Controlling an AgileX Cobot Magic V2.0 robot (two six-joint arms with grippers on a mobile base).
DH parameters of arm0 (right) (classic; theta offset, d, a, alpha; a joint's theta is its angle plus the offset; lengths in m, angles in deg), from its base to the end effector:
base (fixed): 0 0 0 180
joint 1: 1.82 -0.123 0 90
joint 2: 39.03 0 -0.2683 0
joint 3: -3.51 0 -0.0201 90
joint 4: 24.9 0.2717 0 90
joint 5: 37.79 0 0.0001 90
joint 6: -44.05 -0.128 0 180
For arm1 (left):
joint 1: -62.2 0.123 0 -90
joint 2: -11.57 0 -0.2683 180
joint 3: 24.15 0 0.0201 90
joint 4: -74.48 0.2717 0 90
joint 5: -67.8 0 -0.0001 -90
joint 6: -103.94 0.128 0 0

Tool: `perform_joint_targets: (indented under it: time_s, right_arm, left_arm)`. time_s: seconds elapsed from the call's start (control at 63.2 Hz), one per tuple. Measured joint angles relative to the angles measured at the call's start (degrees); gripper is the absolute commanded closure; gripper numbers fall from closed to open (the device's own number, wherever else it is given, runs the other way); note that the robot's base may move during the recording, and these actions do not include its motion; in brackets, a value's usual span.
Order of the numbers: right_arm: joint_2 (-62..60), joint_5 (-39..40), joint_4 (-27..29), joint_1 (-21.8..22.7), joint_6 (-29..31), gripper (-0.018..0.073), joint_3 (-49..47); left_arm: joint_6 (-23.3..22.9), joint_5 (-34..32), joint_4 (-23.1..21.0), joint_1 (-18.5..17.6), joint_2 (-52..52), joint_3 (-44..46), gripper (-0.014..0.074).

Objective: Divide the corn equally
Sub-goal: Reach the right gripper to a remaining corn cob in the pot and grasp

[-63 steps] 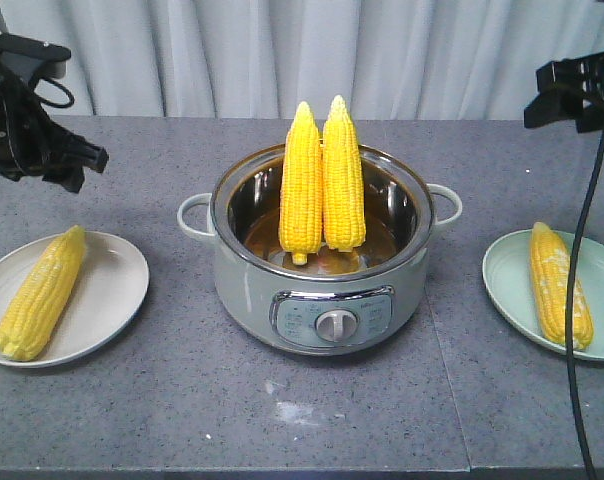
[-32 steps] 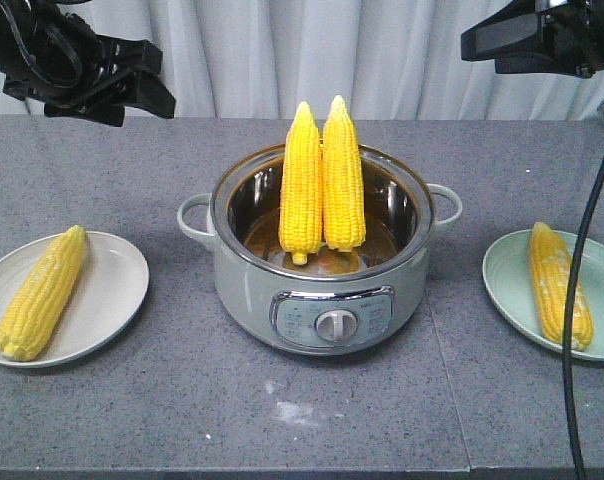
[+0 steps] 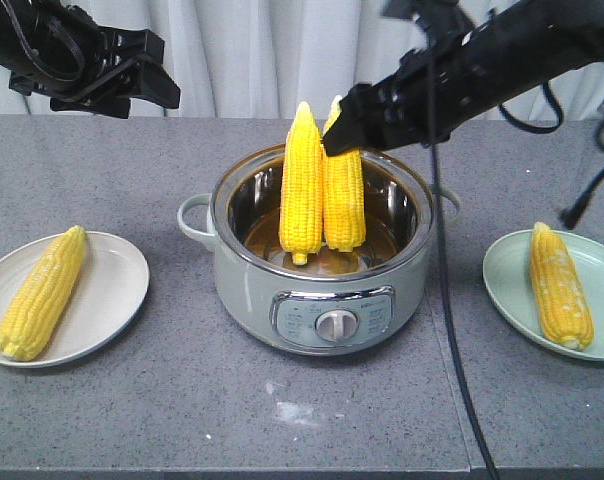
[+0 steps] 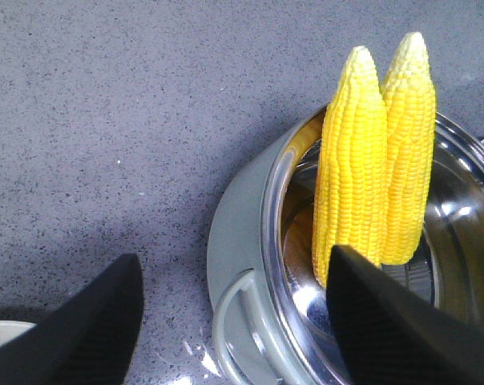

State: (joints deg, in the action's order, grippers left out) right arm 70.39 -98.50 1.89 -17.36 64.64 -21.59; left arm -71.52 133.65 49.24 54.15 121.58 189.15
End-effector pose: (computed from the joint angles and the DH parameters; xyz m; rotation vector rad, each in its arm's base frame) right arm 0.4005 0.1636 0.3299 -0.6435 2.3782 0.5666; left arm 0.4156 -0.1091 0.3663 0.2138 2.4368 -0.6006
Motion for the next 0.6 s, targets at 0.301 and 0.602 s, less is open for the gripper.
perform_joint_targets:
  time_s: [0.301, 0.602]
  right_arm:
    - [4.2, 4.4, -7.6, -1.9, -6.1, 0.0059, 0.0]
    - [6.6, 6.1, -9.6, -1.9, -8.1, 0.0059, 0.0]
  left_arm:
    - [0.0, 0.0, 0.2, 0.0, 0.0, 0.0, 0.0115]
    - [0.1, 0.0, 0.8, 0.0, 0.0, 0.0, 0.0115]
